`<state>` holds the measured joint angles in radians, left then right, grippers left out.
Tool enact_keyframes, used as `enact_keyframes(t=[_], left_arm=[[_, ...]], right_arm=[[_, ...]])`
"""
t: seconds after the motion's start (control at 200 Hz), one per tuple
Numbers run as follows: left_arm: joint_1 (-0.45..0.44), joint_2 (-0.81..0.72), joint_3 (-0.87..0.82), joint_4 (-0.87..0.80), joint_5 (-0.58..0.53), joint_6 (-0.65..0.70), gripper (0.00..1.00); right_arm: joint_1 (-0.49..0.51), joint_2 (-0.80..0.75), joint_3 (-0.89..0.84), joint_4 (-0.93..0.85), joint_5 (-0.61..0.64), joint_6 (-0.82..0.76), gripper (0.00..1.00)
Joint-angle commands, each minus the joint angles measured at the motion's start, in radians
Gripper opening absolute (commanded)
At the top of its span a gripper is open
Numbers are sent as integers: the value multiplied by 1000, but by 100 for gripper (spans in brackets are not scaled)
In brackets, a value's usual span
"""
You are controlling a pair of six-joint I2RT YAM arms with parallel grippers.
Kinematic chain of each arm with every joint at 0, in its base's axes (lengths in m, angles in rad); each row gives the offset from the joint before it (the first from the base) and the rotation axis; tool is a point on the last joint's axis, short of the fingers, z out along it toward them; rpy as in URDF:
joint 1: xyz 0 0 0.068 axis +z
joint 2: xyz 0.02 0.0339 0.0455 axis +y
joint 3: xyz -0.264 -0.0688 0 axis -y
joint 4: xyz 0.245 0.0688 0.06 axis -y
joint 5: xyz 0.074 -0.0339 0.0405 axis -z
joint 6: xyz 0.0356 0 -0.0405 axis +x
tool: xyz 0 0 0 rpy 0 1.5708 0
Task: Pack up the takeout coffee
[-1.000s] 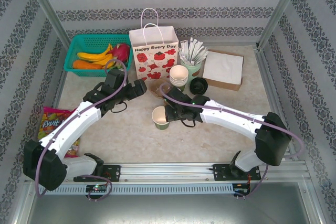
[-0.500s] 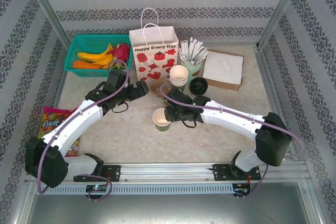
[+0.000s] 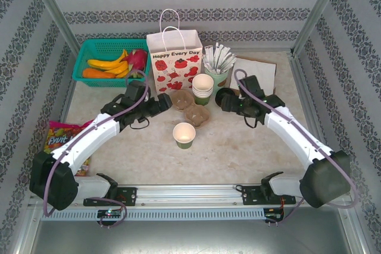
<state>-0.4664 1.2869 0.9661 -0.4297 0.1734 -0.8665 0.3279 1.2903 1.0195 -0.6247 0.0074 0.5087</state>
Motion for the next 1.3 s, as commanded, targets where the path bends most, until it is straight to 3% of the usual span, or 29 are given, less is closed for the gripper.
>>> enact_keyframes(t=[0.0,0.135,0.325,0.515,0.62,0.824,1.294], left_arm=[[-77,27,5,-24,-64,-58,100],[-143,18,64,-190,-218,22,100],[-147,-33,4,-215,-221,28,100],[-144,-9,-4,-208,-252,-19,100],[-143,21,17,-218,-246,-11,100],[-143,61,47,-238,-246,10,100],[-137,76,57,-233,-247,23,99]], right_arm=[[-107,40,-24,36,-144,-164,78],[-195,144,-31,140,-206,-327,66],[-237,332,81,157,-287,-469,54],[-236,457,156,189,-317,-461,47],[-232,498,177,223,-270,-429,46],[-231,534,206,265,-273,-379,42],[-224,606,284,186,-226,-364,32]])
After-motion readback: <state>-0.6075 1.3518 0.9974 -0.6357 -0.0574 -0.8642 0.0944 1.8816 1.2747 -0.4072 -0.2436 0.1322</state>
